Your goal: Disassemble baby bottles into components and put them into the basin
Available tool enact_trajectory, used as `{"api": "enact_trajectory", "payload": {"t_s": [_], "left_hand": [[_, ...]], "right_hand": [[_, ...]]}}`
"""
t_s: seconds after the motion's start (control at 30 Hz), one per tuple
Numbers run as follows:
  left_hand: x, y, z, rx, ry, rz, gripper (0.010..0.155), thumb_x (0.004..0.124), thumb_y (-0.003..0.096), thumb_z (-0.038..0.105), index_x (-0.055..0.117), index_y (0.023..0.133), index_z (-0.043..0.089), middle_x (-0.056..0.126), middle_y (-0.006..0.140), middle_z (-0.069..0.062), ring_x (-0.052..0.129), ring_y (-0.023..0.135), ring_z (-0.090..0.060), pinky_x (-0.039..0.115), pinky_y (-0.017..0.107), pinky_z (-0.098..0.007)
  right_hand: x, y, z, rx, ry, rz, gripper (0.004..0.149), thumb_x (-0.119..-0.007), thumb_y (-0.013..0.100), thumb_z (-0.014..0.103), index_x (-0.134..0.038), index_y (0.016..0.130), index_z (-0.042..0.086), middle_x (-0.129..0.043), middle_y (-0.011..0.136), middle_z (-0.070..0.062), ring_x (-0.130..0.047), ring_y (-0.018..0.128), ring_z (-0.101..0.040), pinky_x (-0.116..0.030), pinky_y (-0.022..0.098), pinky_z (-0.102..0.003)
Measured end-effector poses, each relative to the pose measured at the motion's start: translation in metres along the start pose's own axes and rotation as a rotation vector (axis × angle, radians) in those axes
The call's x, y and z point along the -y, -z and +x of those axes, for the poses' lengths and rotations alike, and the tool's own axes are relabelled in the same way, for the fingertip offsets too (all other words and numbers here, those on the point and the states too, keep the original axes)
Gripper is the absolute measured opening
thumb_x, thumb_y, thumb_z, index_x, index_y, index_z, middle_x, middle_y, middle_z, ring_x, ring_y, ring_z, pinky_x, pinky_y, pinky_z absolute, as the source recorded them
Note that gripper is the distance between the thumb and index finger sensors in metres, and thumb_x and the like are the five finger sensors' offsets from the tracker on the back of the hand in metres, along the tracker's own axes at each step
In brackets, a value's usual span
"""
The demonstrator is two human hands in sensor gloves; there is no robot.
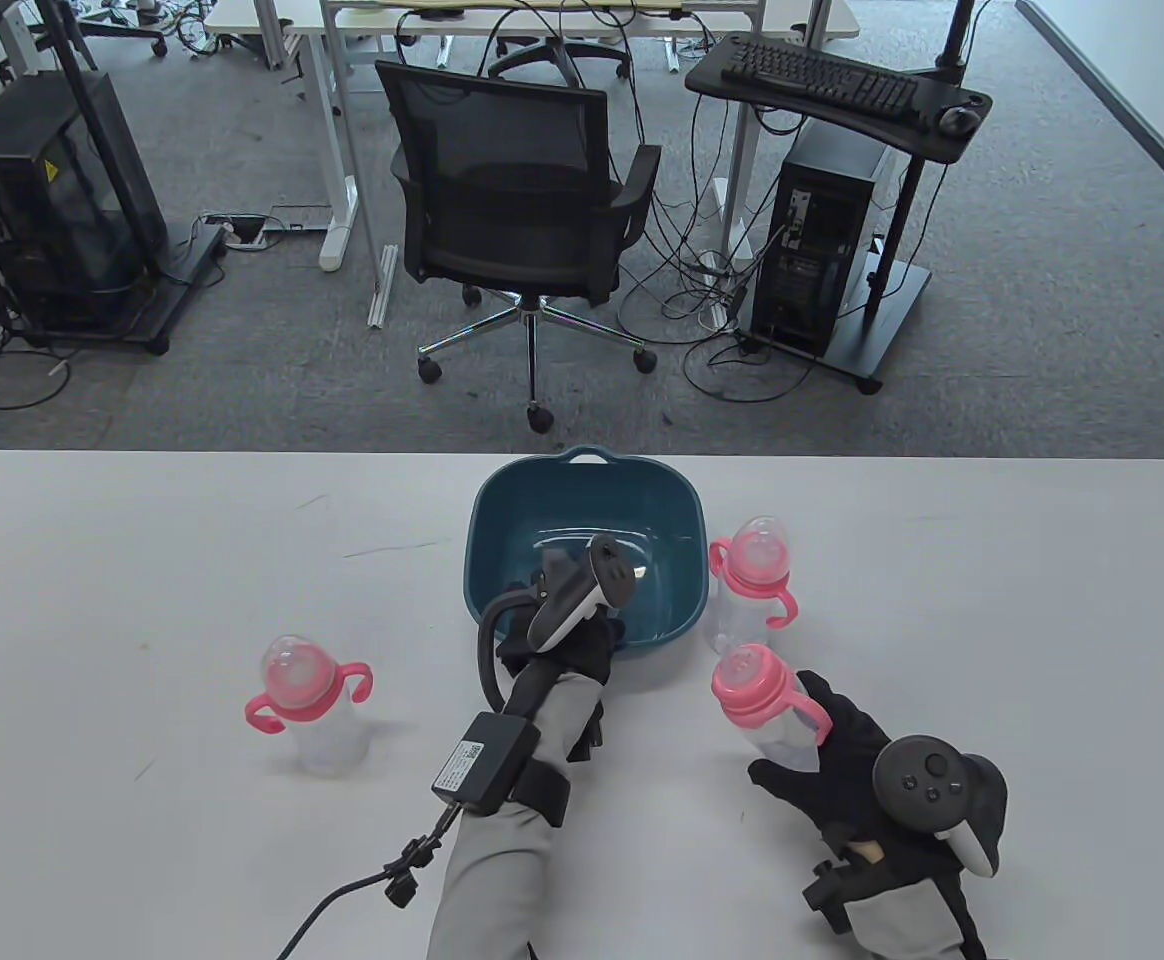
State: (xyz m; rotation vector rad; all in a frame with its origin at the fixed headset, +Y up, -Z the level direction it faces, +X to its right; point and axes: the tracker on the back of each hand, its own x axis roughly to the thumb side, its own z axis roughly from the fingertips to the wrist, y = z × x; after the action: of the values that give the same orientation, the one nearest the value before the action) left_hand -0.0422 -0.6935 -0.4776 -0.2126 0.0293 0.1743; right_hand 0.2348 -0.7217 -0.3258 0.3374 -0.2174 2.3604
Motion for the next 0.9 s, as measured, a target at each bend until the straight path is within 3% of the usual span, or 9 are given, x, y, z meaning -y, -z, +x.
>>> {"api": "enact_trajectory", "payload": {"t_s": [0.13,0.33,0.63,0.9], "left_hand": [[-0.011,-0.014,-0.001,0.084,-0.079,0.069,0.079,0.079,0.0461,0.047,0.031,0.109,0.041,0.036,0.116,0.006,0.045,0.115,-0.029,0.035,0.081,-0.058],[-0.027,-0.055,-0.008,0.298,-0.25,0.161,0.072,0.078,0.0471,0.046,0.039,0.108,0.04,0.046,0.114,0.006,0.051,0.113,-0.03,0.039,0.079,-0.059],[-0.039,-0.11,-0.019,0.576,-0.632,0.089,0.078,0.084,0.0456,0.044,0.04,0.109,0.039,0.047,0.114,0.005,0.056,0.112,-0.031,0.043,0.078,-0.06],[-0.023,-0.128,-0.012,0.645,-0.689,0.053,0.092,0.088,0.0404,0.05,0.031,0.111,0.038,0.037,0.117,0.004,0.049,0.115,-0.033,0.042,0.077,-0.061]], "right_hand": [[-0.002,0.0,0.001,0.004,-0.002,0.009,0.091,-0.093,0.044,0.046,-0.041,0.11,0.009,-0.061,0.103,-0.02,-0.065,0.091,-0.049,-0.049,0.064,-0.071],[-0.004,0.0,0.002,0.009,-0.002,0.017,0.091,-0.093,0.044,0.046,-0.041,0.11,0.009,-0.061,0.103,-0.02,-0.064,0.091,-0.049,-0.049,0.064,-0.071],[-0.008,-0.001,0.005,0.023,-0.004,0.033,0.091,-0.093,0.044,0.046,-0.041,0.11,0.009,-0.061,0.103,-0.02,-0.065,0.091,-0.049,-0.049,0.064,-0.071],[-0.016,0.0,0.008,0.042,0.003,0.066,0.091,-0.092,0.044,0.047,-0.041,0.11,0.01,-0.061,0.103,-0.02,-0.065,0.091,-0.048,-0.049,0.064,-0.071]]}}
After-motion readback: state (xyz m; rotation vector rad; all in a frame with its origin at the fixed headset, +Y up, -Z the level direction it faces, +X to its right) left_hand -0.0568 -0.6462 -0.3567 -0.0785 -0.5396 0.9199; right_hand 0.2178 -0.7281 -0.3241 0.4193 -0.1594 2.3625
